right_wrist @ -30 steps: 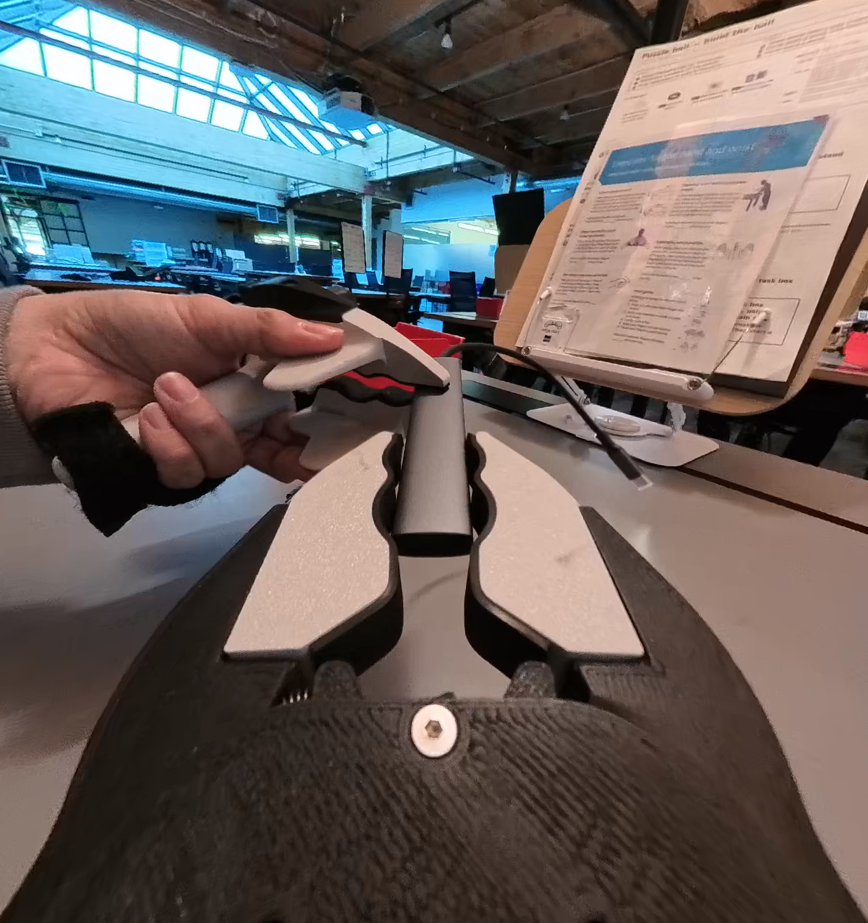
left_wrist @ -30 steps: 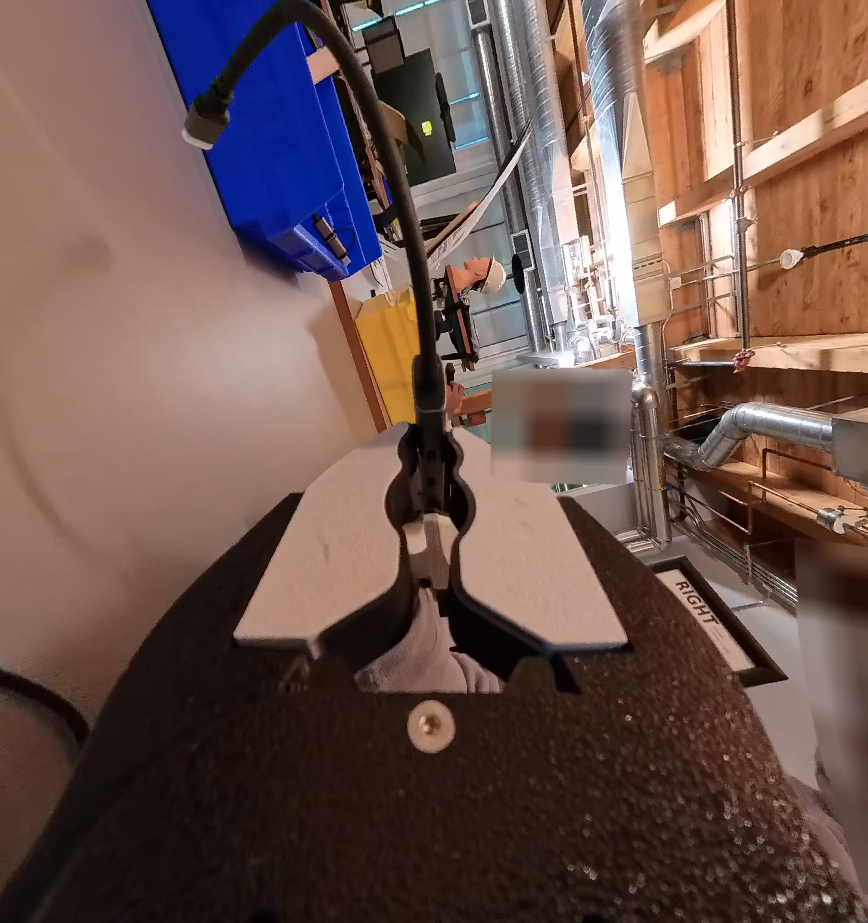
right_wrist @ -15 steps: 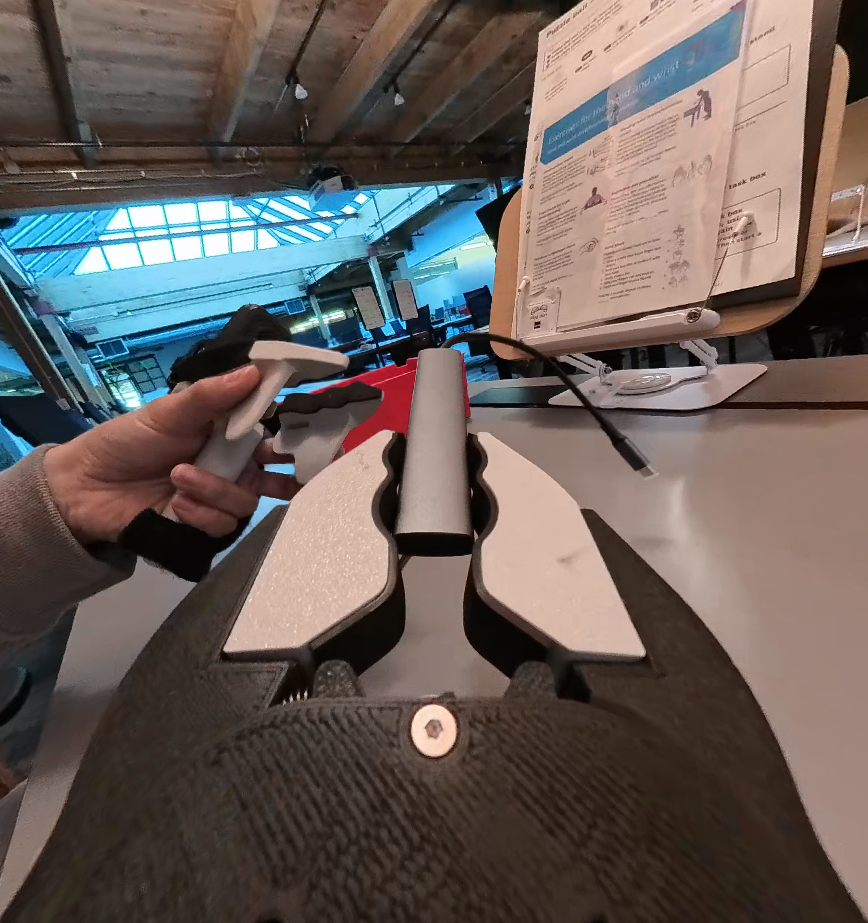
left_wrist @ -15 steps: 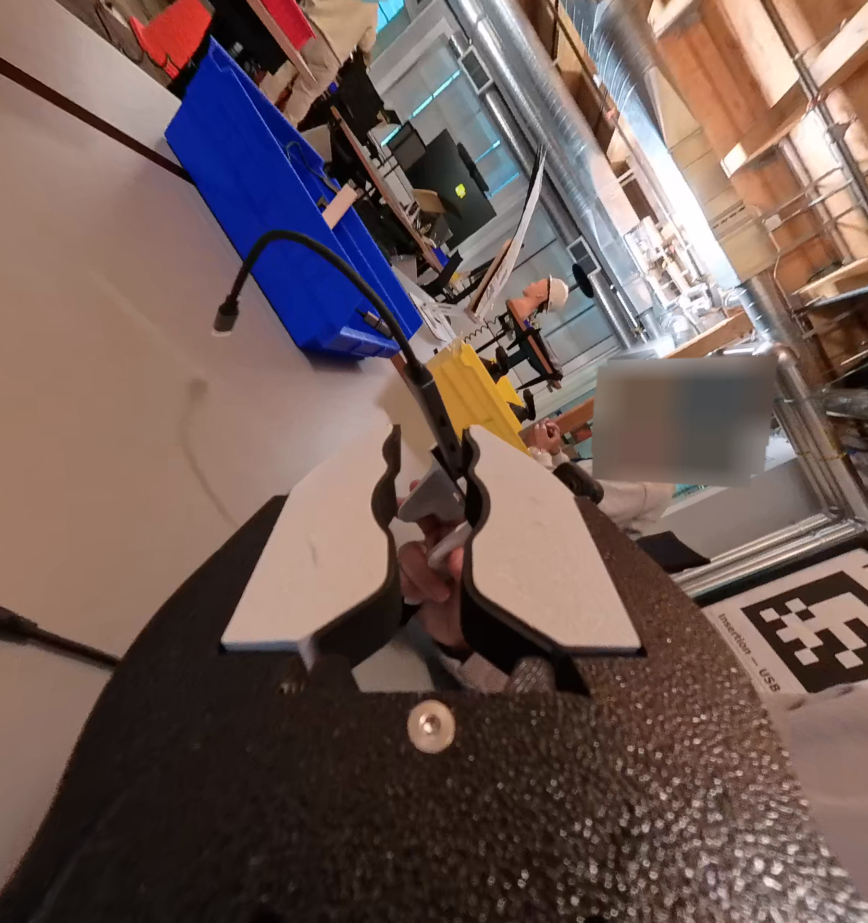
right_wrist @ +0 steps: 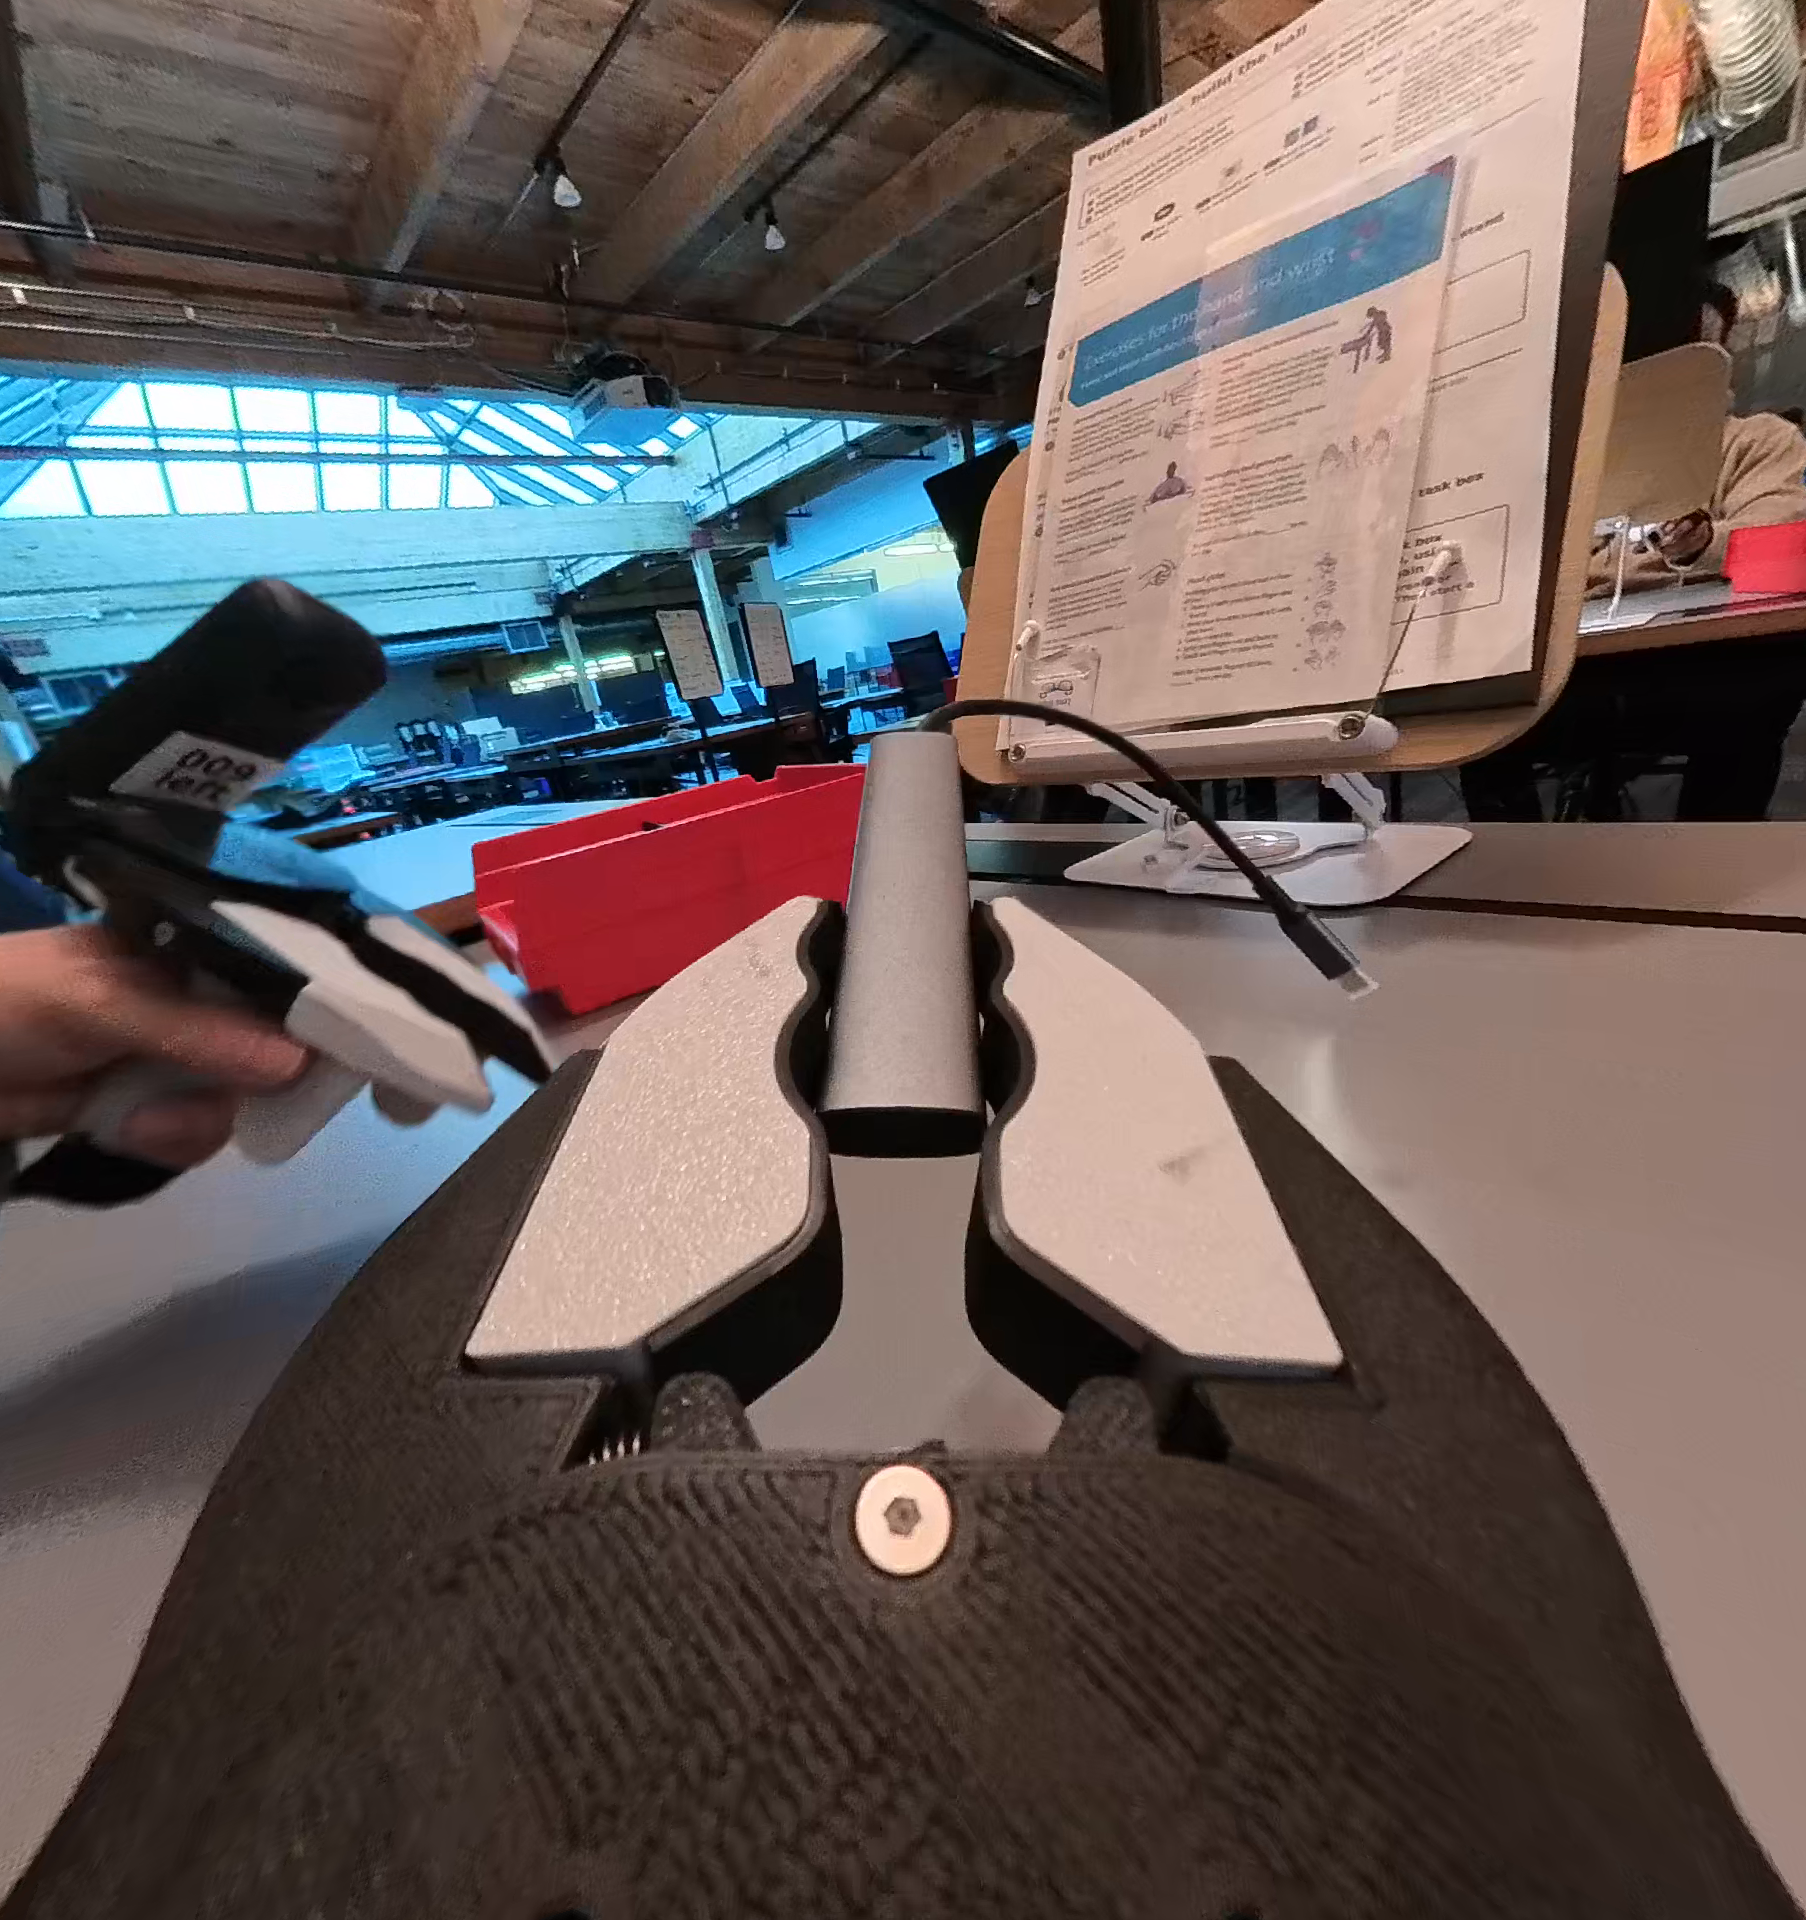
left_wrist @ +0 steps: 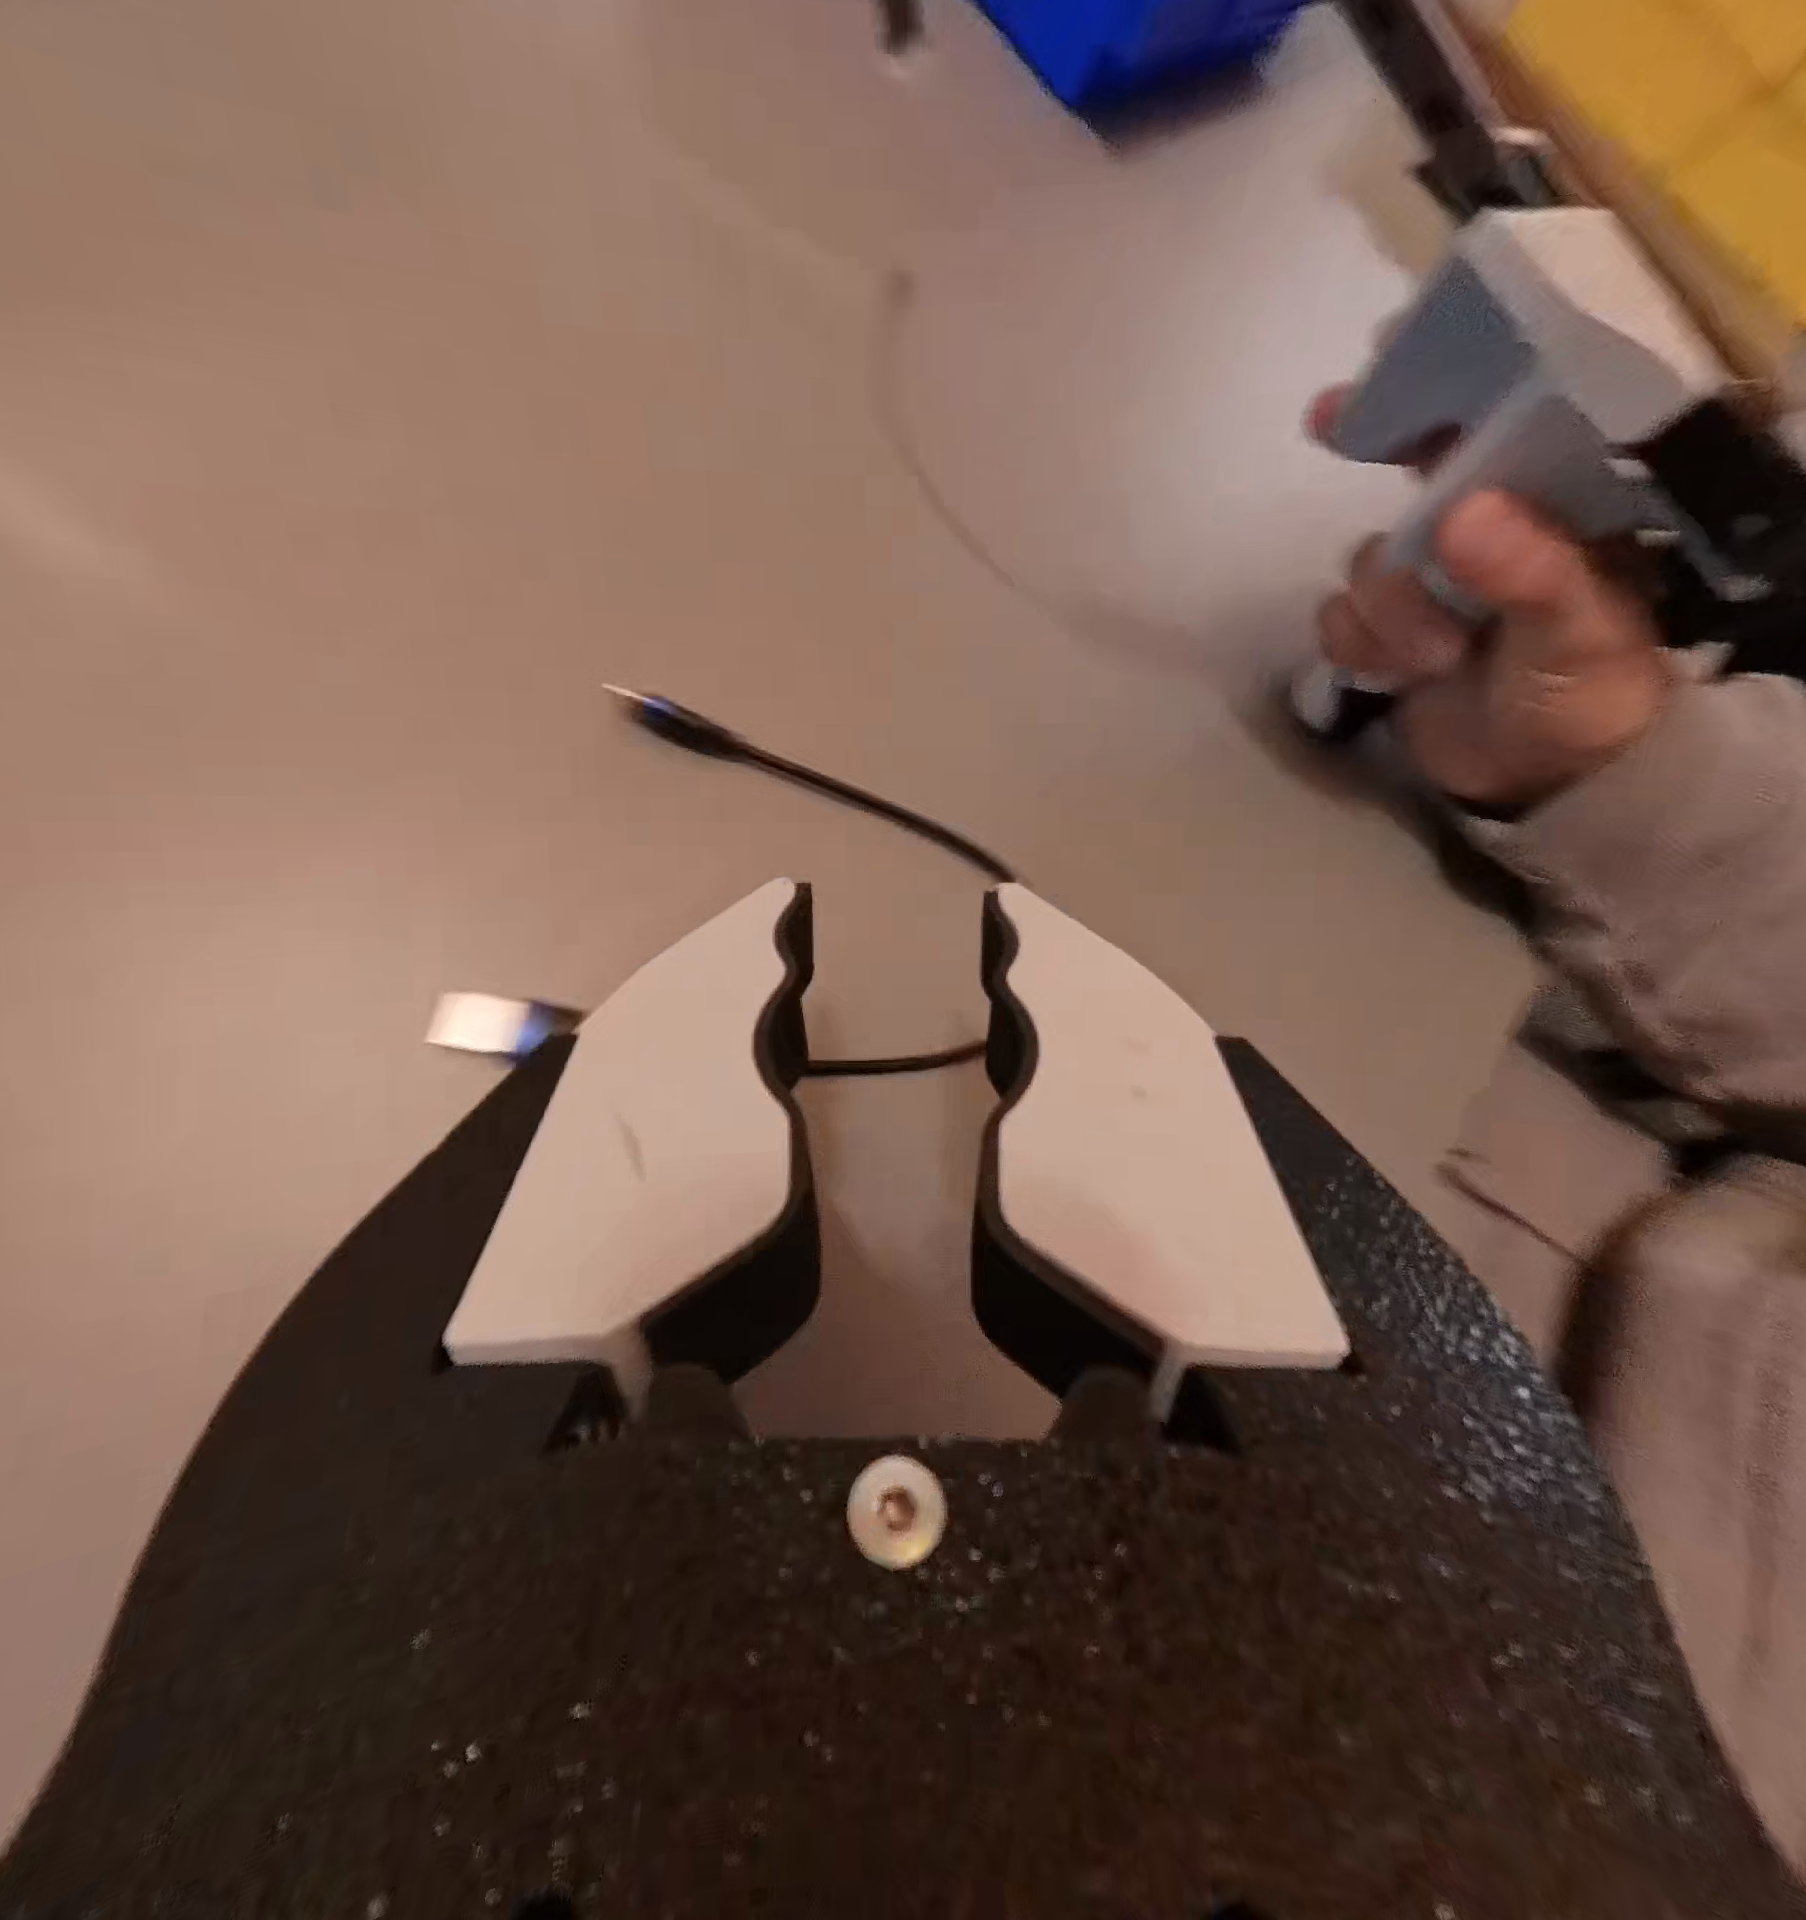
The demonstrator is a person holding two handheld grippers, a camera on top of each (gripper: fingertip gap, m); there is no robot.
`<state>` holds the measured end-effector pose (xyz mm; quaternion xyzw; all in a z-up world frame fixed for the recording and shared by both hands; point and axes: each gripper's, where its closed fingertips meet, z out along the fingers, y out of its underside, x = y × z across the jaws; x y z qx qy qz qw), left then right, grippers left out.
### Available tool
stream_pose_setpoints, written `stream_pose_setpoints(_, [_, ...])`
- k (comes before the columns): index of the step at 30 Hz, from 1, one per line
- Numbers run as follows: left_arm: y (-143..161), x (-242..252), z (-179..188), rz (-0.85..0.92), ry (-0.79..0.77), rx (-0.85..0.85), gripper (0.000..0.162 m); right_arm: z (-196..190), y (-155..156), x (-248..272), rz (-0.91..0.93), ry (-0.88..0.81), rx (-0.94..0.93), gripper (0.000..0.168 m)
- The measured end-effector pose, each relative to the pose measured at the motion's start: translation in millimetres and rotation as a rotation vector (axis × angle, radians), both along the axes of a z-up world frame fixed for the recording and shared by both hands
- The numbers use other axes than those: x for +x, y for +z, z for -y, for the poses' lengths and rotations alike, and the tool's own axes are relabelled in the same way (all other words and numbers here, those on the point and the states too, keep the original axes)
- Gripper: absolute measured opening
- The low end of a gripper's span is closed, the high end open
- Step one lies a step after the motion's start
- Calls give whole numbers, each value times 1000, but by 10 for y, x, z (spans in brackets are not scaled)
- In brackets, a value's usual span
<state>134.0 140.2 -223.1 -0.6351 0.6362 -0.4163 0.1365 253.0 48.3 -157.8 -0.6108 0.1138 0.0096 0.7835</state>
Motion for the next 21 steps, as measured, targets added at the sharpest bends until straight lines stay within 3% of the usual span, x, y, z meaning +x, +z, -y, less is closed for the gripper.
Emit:
stream_pose_setpoints(1, [-44,7,143,-1,-8,-27,30,-3,3,-7,4,5,2,25])
stream_pose_setpoints(3, [-189,111,244,-5,40,51,35,-13,1,-11,5,10,-1,25])
stream_pose_setpoints(5, [-298,300,98,-1,153,175,39,-18,1,-16,7,14,-2,25])
stream_pose_setpoints(8, [-383,569,-168,-11,306,201,37,-17,3,-28,14,18,-1,25])
stream_pose_setpoints(11, [-581,689,-157,-105,298,173,34,-8,10,-29,10,24,8,25])
stream_pose_setpoints(14, [-650,728,-171,-102,283,273,16,-9,9,-31,7,30,9,25])
stream_pose_setpoints(16, [-660,727,-120,-88,205,312,11,-14,9,-44,13,37,6,25])
stream_pose_setpoints(21, [-651,563,160,-42,-190,270,2,-13,11,-51,15,42,8,25])
